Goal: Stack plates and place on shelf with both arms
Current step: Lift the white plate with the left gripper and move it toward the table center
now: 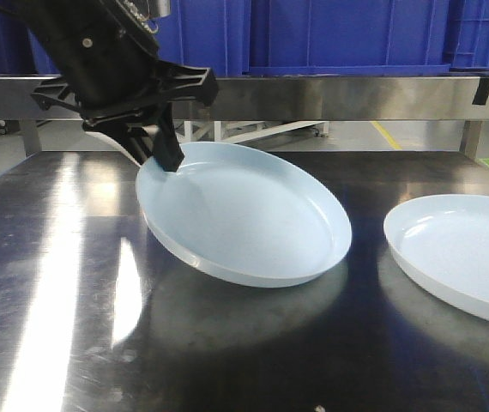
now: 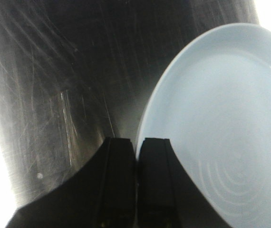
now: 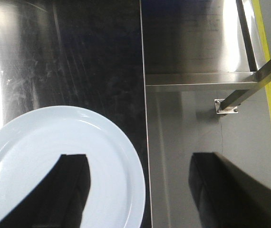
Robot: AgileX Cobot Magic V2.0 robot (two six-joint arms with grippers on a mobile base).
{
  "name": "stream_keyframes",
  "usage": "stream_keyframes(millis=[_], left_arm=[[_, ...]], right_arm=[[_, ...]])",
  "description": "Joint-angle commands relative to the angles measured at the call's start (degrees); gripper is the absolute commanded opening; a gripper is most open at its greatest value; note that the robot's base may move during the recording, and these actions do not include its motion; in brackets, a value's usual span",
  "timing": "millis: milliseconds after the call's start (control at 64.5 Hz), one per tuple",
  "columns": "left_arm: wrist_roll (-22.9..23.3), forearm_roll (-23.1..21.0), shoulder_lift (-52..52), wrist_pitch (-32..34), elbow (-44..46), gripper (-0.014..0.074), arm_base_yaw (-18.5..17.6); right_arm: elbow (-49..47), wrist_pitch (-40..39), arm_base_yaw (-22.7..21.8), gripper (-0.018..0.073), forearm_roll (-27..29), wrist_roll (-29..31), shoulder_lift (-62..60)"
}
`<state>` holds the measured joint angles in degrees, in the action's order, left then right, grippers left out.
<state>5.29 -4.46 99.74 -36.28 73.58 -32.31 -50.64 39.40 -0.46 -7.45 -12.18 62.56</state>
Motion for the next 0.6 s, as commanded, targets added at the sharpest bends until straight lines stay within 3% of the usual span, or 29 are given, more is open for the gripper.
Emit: stream_keyframes(millis=[0, 186, 279, 387, 465, 558, 589], left_arm=[[-0.09, -0.6, -2.67, 2.87, 2.05, 0.0141, -0.47], [-0.09, 0.16, -2.67, 2.87, 2.16, 0.0422, -0.47], [-0.09, 0.27, -2.67, 2.87, 2.16, 0.0472, -0.47], [-0.09, 0.27, -2.67, 2.78, 2.21, 0.0427, -0.47], [-0.09, 0.27, -2.78, 2.05, 2.55, 0.031, -0.47], [-0.09, 2.01, -3.44, 1.24, 3.27, 0.0087, -0.47], [-0.09, 4.07, -3.95, 1.12, 3.82, 0.0085, -0.47]], right_arm=[[-2.28, -3.25, -0.02, 0.0552, -1.11, 0.72, -0.85], [-2.28, -3.25, -0.02, 0.0552, -1.11, 0.72, -0.85], [-2.28, -3.25, -0.02, 0.0552, -1.11, 0.72, -0.85], [-2.28, -3.25, -0.02, 0.0552, -1.11, 0.72, -0.85], [-2.28, -3.25, -0.02, 0.0552, -1.11, 0.72, -0.85], [-2.28, -3.25, -0.02, 0.0552, -1.11, 0.72, -0.85], [-2.28, -3.25, -0.02, 0.0552, -1.11, 0.72, -0.85]])
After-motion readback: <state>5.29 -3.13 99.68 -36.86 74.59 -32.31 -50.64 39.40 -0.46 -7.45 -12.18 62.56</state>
